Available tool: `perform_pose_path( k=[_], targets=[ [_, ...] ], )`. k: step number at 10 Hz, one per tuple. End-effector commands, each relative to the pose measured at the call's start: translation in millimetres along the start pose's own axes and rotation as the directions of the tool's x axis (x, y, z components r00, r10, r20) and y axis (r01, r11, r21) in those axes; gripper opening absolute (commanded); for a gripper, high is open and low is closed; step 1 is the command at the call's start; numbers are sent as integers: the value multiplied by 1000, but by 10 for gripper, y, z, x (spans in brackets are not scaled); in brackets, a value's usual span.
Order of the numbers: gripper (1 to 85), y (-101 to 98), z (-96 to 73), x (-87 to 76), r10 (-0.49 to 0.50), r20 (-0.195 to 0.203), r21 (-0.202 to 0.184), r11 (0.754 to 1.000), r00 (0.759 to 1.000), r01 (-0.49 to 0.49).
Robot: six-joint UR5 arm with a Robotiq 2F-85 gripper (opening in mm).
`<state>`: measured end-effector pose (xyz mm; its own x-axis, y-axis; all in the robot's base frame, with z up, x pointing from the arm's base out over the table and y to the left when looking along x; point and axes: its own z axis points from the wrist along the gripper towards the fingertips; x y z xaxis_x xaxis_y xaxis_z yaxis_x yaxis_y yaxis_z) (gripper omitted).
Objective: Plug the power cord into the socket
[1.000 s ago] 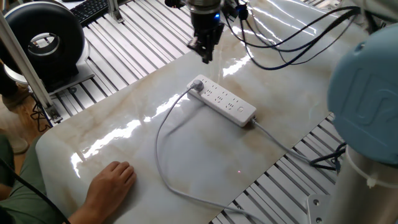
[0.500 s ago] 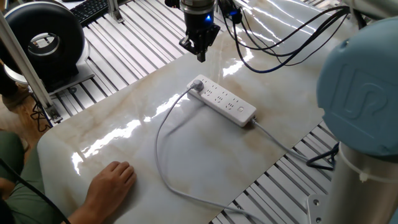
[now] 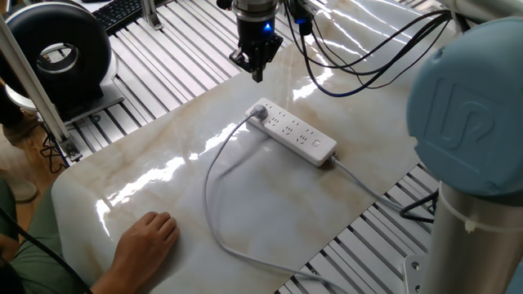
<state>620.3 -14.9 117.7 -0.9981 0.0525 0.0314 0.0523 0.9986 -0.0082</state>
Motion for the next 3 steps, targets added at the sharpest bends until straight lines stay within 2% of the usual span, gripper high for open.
perform_pose_path(
  k=[1, 3],
  targets=[
    [10, 48, 19, -71, 0, 16, -18, 1000, 1000, 0],
    [10, 48, 18, -72, -7, 16, -17, 1000, 1000, 7]
  ],
)
